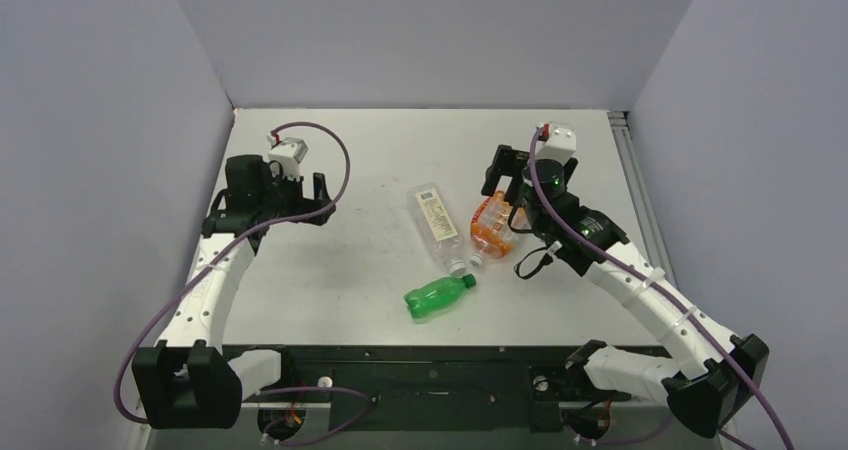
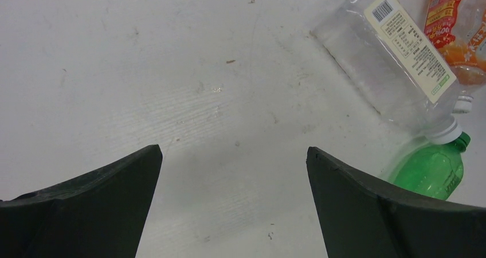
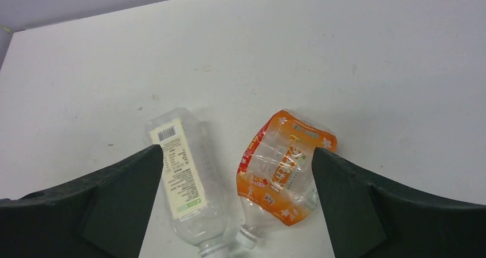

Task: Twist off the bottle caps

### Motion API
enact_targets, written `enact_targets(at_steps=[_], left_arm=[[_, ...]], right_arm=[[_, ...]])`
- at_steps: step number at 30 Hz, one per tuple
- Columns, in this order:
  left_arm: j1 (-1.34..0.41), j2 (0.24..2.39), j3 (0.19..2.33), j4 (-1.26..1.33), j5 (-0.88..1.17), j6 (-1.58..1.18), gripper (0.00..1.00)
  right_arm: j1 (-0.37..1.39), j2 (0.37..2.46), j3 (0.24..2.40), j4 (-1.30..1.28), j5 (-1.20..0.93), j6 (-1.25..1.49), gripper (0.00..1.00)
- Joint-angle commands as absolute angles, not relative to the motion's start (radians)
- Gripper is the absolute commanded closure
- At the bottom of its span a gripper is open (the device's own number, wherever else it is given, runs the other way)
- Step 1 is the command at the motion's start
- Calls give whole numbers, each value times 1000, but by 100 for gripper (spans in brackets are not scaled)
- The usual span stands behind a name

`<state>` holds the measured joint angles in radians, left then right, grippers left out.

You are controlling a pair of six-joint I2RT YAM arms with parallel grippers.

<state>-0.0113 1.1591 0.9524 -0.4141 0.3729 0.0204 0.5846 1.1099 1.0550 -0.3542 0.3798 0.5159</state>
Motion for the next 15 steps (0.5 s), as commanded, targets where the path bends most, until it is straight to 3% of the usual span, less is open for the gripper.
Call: enact_targets(at_steps=[1, 5, 9, 15], left_arm=[[-6, 1138, 1025, -565, 415, 87, 3], [-6, 1153, 1044, -608, 445, 75, 3], [-5, 1160, 1051, -619, 492, 63, 4], [59, 1170, 1068, -604, 579, 28, 3]], right_arm=[[640, 1125, 1142, -461, 501, 536, 0], [636, 1132, 1134, -408, 343, 519, 0], [761, 1245, 1224, -521, 483, 462, 1], [853, 1355, 1181, -513, 526, 473, 1]])
